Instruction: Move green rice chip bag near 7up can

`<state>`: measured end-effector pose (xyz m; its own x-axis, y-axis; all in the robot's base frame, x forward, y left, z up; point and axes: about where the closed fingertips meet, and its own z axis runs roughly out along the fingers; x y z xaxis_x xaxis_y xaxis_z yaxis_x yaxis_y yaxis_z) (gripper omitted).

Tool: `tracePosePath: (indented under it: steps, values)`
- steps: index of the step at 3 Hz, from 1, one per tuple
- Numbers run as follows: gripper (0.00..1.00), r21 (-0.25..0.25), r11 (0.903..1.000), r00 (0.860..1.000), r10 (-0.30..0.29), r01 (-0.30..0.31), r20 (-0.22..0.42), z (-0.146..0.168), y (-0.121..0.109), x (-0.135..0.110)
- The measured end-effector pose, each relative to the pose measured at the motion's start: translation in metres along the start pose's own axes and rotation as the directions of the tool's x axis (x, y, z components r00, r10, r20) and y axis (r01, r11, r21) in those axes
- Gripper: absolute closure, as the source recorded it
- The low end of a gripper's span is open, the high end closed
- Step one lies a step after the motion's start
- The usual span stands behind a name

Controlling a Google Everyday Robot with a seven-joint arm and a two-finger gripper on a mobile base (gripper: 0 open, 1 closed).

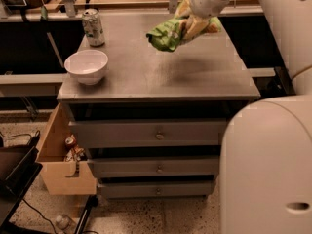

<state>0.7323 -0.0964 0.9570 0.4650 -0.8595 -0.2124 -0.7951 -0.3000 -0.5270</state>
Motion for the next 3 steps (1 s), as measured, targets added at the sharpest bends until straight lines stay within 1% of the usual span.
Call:
tracePosePath:
  steps: [1, 2, 3]
  values:
    - [1.0, 0.055, 0.9981, 0.999, -0.027, 0.026, 0.017, 0.002, -0.032, -0.003]
    - [1.0, 0.139, 0.9898, 0.998, -0.037, 0.03, 0.049, 0.009, -0.063, -0.01]
    - [1.0, 0.218, 0.9757, 0.996, -0.044, 0.025, 0.08, 0.013, -0.086, -0.016]
